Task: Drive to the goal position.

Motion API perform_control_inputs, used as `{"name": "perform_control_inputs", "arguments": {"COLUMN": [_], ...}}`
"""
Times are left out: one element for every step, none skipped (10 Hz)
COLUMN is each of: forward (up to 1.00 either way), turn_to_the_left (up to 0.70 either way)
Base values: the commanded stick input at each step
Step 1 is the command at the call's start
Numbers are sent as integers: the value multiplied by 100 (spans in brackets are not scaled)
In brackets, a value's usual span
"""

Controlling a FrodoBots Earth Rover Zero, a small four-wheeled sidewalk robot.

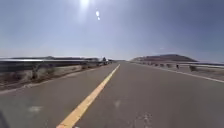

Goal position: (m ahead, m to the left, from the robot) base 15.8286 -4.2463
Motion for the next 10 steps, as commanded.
{"name": "perform_control_inputs", "arguments": {"forward": [85,85,85,85,85,85,85,85,85,85], "turn_to_the_left": [0,0,0,0,0,0,0,0,0,0]}}
